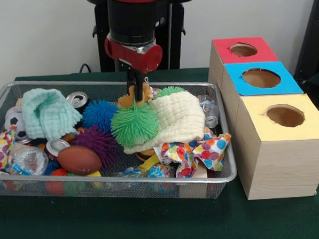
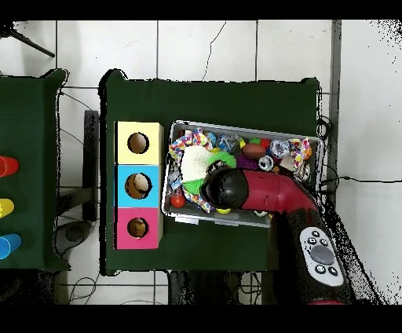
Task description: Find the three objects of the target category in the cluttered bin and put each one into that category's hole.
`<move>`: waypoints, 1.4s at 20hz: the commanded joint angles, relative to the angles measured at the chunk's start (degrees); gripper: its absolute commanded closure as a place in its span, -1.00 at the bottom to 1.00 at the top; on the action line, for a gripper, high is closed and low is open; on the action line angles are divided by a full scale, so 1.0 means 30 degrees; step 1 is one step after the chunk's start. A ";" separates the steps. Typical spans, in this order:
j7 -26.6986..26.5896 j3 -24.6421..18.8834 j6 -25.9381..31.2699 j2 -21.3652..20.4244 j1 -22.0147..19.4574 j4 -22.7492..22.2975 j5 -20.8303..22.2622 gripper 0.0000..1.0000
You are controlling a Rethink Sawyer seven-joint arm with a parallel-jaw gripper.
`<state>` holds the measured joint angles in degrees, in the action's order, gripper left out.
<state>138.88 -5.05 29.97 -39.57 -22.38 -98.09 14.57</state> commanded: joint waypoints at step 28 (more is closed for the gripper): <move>-0.1376 -0.1413 -0.0327 0.1470 -0.1354 -0.1540 0.0443 -1.00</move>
<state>138.88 -5.05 26.78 -33.93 -24.85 -98.01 14.55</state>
